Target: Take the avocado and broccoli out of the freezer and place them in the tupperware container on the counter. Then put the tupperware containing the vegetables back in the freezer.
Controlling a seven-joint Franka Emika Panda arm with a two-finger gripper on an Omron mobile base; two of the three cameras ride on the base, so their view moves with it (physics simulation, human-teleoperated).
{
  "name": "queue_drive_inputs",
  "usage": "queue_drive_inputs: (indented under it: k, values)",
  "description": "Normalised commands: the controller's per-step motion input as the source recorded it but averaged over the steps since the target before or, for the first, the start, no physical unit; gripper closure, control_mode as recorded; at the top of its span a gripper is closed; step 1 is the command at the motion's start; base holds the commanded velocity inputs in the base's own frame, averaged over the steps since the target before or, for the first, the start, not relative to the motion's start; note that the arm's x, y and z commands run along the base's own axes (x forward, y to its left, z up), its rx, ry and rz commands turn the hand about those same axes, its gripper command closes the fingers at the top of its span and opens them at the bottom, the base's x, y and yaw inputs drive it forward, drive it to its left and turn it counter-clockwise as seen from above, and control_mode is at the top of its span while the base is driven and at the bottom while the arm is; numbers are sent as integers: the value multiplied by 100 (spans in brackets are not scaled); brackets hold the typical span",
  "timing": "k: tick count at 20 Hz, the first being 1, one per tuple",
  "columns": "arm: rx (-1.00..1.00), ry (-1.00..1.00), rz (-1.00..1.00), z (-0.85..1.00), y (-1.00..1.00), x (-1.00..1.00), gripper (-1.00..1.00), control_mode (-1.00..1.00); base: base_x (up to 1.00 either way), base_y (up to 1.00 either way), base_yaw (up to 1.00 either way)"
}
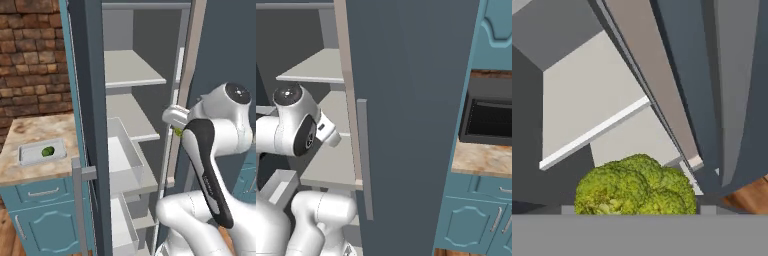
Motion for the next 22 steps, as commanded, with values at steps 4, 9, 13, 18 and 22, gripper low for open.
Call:
queue_drive_inputs:
  k: [4,9,13,18,22]
  values:
    - [0,15,0,-35,-24,-79,100,-100,0,0,0]
    - [-1,0,0,-37,-16,-37,100,100,-14,-3,0]
    - [0,0,0,0,0,0,100,100,-100,-4,0]
    - [0,0,0,0,0,0,100,100,-100,26,0]
    - [0,0,0,0,0,0,100,100,-92,99,-1]
